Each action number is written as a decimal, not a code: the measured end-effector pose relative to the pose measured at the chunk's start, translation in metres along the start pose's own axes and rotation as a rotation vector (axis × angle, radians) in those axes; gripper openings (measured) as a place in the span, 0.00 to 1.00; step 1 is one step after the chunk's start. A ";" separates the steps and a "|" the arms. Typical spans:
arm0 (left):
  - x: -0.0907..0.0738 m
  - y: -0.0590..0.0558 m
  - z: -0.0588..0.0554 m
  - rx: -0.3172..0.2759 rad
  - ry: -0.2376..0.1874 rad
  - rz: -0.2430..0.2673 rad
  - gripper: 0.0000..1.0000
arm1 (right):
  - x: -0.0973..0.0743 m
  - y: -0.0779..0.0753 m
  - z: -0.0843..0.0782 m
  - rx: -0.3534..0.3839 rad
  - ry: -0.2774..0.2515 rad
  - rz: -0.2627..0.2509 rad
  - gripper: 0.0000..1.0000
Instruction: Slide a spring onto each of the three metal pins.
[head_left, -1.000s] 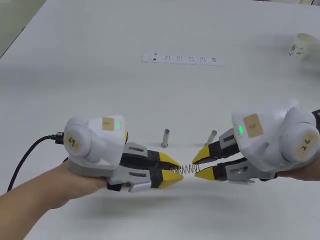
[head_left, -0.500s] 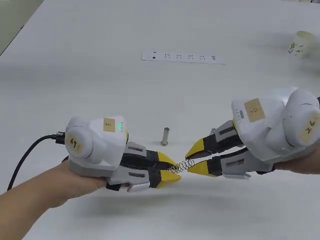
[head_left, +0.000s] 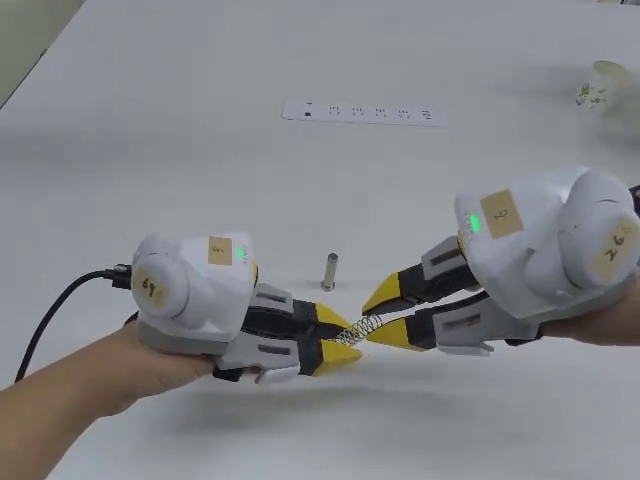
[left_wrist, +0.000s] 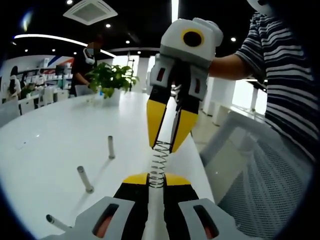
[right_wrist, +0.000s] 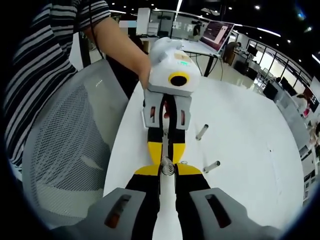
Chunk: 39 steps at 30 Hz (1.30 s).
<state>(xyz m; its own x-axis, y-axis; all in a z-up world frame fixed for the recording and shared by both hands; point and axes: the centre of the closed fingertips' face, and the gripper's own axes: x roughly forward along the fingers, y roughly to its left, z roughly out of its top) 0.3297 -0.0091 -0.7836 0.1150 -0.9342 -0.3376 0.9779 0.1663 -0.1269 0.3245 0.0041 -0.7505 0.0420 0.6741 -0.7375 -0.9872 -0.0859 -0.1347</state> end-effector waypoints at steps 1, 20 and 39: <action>0.000 0.001 0.000 0.000 0.000 0.001 0.02 | 0.000 0.000 0.000 -0.002 0.003 0.000 0.07; 0.002 0.006 0.000 0.008 0.006 0.012 0.02 | 0.005 -0.001 0.011 -0.024 0.023 0.011 0.07; 0.002 0.007 0.006 0.012 -0.011 0.020 0.02 | 0.010 -0.004 0.023 -0.072 0.008 -0.007 0.06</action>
<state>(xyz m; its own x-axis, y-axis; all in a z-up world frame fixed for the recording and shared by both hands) 0.3383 -0.0121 -0.7797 0.1363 -0.9343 -0.3294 0.9774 0.1810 -0.1090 0.3252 0.0280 -0.7427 0.0500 0.6688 -0.7417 -0.9732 -0.1342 -0.1866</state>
